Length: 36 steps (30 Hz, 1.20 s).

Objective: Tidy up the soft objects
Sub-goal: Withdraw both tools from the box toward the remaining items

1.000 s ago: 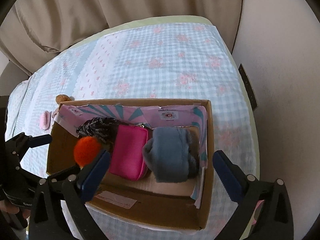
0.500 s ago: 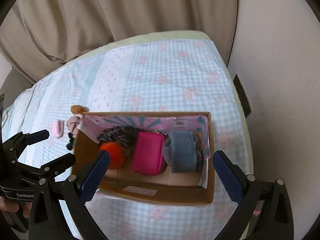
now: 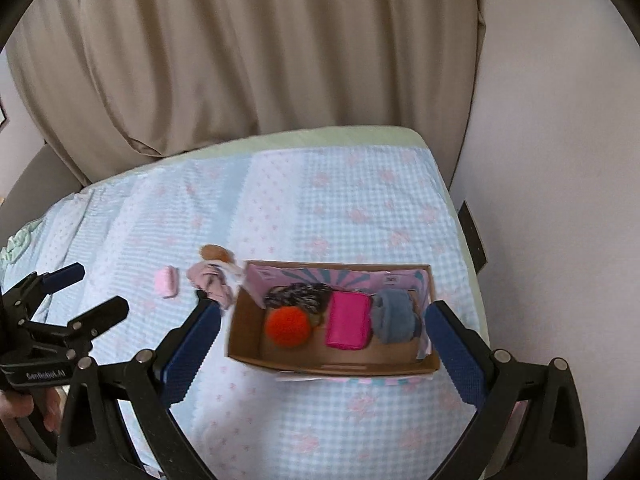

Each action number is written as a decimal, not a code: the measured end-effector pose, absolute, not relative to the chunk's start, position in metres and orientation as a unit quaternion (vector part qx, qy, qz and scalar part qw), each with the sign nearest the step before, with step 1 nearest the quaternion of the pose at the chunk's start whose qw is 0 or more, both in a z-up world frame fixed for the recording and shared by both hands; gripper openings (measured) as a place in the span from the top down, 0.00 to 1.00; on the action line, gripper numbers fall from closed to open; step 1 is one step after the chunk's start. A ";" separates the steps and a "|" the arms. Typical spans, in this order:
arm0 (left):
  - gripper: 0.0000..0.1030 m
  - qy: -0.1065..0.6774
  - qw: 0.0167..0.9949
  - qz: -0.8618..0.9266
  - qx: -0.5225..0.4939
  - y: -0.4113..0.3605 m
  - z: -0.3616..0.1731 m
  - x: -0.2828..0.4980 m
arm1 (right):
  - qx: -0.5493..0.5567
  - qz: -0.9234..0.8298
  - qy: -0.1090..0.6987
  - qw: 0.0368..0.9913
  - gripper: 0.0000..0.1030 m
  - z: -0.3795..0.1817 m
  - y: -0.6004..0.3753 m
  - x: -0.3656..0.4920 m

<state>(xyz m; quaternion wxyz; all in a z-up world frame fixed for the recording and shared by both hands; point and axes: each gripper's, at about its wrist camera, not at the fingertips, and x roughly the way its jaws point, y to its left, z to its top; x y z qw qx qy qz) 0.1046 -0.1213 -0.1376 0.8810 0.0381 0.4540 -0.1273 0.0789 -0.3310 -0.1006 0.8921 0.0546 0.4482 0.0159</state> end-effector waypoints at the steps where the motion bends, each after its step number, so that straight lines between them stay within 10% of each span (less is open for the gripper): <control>1: 0.00 0.449 0.884 -0.122 0.032 -0.109 -0.130 0.100 | 0.055 0.014 0.443 0.895 0.01 -0.094 -0.325 0.074; 19: 0.00 0.390 0.917 -0.079 -0.016 0.042 -0.072 0.074 | 0.045 -0.001 0.353 0.934 0.01 -0.031 -0.198 0.037; 36: 0.00 0.433 0.895 -0.106 -0.028 0.136 -0.173 0.163 | 0.093 0.013 0.409 0.908 0.01 -0.123 -0.104 0.120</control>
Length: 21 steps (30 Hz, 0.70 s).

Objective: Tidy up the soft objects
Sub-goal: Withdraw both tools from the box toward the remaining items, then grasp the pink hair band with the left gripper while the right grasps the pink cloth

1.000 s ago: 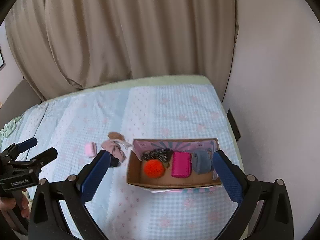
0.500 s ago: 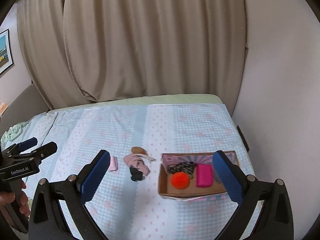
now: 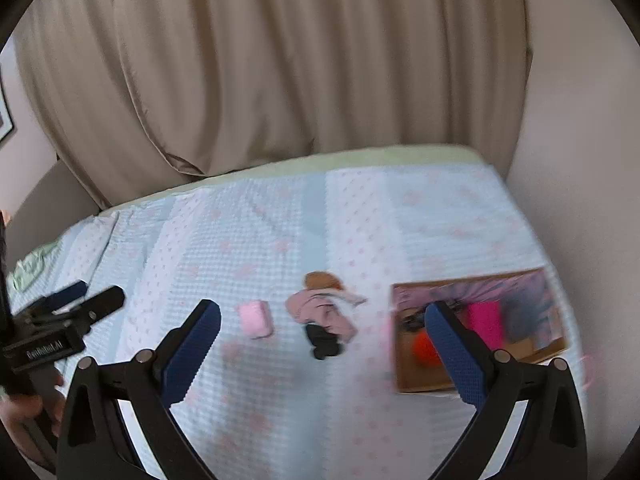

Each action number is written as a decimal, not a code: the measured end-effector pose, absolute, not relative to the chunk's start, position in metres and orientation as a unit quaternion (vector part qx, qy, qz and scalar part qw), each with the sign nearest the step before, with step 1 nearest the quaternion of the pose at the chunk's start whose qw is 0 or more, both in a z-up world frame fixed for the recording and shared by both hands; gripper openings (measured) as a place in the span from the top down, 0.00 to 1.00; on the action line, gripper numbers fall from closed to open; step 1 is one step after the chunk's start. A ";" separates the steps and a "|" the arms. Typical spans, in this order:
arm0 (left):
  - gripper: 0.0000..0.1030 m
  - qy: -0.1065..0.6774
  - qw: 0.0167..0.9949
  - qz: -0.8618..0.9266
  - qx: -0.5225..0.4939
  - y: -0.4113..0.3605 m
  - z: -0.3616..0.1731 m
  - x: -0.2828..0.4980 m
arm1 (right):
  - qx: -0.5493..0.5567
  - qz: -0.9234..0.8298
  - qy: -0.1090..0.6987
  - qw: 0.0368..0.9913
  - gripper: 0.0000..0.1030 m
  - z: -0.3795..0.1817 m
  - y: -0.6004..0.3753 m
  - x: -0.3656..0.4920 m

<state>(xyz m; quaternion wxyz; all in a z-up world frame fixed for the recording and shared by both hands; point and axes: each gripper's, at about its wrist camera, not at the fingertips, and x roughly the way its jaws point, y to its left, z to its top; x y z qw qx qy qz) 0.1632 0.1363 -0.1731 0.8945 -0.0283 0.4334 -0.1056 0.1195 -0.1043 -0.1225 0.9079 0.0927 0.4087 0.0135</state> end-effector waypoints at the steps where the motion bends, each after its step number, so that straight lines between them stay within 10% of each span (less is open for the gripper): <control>1: 0.00 0.431 0.895 -0.111 -0.025 0.137 -0.185 0.170 | 0.097 0.013 0.410 0.907 0.01 -0.132 -0.101 0.124; 21: 0.17 0.506 0.847 -0.134 -0.087 0.118 -0.449 0.277 | 0.088 -0.016 0.449 0.889 0.01 -0.386 -0.070 0.224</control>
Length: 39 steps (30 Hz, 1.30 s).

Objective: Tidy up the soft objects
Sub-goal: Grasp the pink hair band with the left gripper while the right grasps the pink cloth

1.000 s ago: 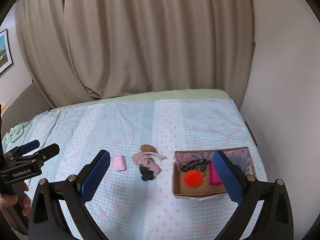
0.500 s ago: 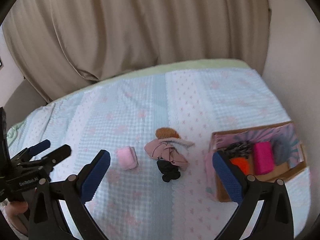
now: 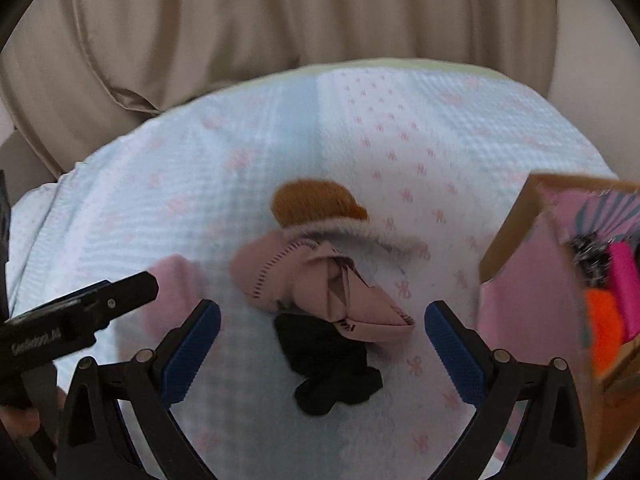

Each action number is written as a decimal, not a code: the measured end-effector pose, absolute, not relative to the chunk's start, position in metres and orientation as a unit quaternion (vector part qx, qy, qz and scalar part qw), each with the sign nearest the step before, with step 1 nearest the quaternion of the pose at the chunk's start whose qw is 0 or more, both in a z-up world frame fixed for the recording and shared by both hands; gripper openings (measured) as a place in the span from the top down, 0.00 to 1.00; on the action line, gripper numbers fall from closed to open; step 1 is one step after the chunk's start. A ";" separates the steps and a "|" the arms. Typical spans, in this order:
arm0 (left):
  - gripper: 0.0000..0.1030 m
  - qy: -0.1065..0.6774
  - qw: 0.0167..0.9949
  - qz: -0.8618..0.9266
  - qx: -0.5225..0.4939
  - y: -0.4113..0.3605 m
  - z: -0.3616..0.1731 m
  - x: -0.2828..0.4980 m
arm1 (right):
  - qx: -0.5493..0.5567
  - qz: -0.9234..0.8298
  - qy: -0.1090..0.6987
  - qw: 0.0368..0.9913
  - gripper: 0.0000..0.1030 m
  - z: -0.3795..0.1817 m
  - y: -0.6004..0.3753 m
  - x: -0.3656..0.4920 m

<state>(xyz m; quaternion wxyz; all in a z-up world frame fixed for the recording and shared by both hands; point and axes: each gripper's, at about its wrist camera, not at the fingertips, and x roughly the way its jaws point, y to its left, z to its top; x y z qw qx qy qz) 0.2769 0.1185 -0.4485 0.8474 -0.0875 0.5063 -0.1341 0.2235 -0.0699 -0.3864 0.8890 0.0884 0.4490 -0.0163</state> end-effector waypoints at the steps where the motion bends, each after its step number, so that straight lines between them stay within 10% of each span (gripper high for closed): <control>1: 0.20 0.508 0.846 -0.132 -0.090 0.117 -0.455 0.279 | 0.093 -0.022 0.453 0.886 0.01 -0.394 -0.072 0.226; 20: 0.59 0.527 0.842 -0.099 -0.057 0.100 -0.484 0.293 | 0.070 0.018 0.474 0.878 0.65 -0.422 -0.057 0.269; 39: 0.59 0.499 0.859 -0.097 -0.063 0.113 -0.393 0.270 | 0.060 0.028 0.443 0.894 0.72 -0.336 -0.055 0.244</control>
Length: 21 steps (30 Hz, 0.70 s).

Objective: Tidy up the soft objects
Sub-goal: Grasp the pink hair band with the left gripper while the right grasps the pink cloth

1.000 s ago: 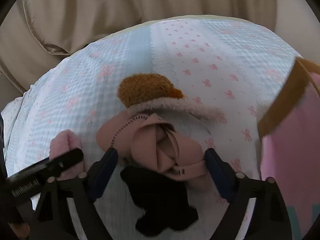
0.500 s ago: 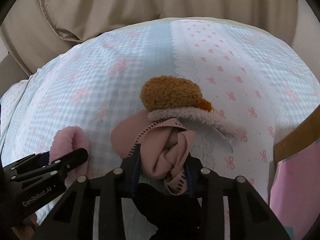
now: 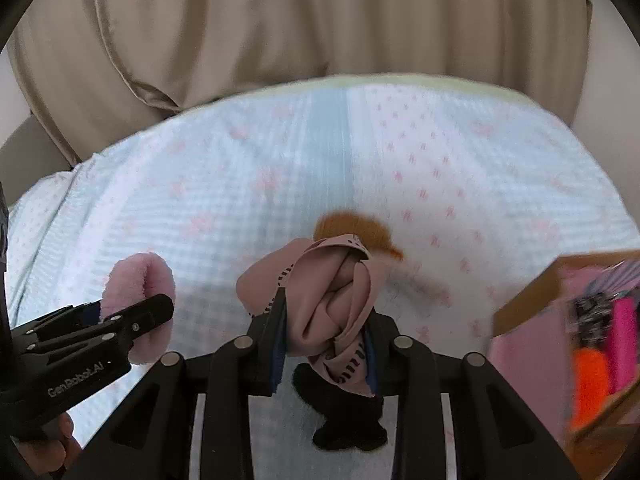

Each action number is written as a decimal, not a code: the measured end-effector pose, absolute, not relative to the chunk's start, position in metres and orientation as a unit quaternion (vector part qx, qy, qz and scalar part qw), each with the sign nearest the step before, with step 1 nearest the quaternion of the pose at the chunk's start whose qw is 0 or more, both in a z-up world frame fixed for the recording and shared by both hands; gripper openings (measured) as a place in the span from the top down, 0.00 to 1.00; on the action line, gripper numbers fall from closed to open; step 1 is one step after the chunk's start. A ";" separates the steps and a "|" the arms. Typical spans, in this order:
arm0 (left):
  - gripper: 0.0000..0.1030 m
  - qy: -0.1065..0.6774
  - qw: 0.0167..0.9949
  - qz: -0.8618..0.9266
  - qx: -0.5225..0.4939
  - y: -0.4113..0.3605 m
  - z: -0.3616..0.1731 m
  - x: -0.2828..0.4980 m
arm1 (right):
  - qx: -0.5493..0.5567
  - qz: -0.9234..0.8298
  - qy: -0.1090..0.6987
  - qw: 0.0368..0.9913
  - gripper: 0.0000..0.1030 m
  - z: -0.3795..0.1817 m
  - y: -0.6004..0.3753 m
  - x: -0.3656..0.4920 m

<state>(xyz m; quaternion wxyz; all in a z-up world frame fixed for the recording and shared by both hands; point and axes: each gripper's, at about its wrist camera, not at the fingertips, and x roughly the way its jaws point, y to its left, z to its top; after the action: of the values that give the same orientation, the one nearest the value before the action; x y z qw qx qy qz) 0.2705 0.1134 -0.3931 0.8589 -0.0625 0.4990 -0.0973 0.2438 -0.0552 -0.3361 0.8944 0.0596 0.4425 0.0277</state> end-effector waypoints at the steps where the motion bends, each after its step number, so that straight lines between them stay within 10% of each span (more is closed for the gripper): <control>1: 0.59 0.496 0.861 -0.097 -0.061 0.113 -0.381 0.267 | 0.058 0.028 0.440 0.896 0.72 -0.326 -0.055 0.241; 21: 0.59 0.446 0.888 -0.102 -0.051 0.043 -0.172 0.148 | 0.052 0.057 0.405 0.911 0.72 -0.120 -0.113 0.111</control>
<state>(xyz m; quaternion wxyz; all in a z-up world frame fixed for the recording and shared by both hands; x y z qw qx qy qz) 0.1477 0.0433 -0.1717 0.8879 -0.0512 0.4459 -0.1015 0.1108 -0.1133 -0.1196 0.9111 0.0522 0.4047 0.0574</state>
